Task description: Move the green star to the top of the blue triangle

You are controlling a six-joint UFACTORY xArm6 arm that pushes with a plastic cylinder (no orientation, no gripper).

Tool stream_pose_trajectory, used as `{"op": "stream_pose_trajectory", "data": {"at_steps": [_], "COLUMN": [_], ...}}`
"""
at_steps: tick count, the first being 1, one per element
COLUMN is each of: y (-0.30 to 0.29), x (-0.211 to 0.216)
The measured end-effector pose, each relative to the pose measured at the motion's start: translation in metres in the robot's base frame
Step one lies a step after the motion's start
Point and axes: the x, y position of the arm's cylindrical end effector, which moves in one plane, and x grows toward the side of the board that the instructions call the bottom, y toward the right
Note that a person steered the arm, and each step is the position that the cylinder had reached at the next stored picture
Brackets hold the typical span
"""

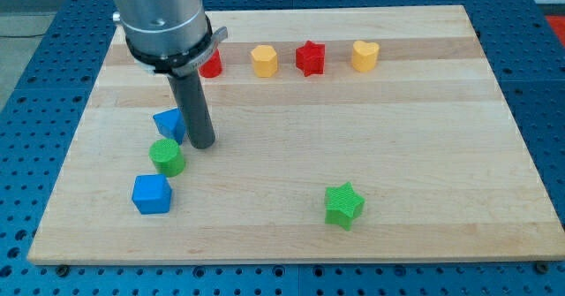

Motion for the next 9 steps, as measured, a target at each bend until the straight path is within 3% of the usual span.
{"op": "stream_pose_trajectory", "data": {"at_steps": [1, 4, 5, 6, 7, 9], "y": [0.008, 0.226, 0.274, 0.261, 0.190, 0.176], "x": [0.009, 0.023, 0.069, 0.120, 0.128, 0.053]}}
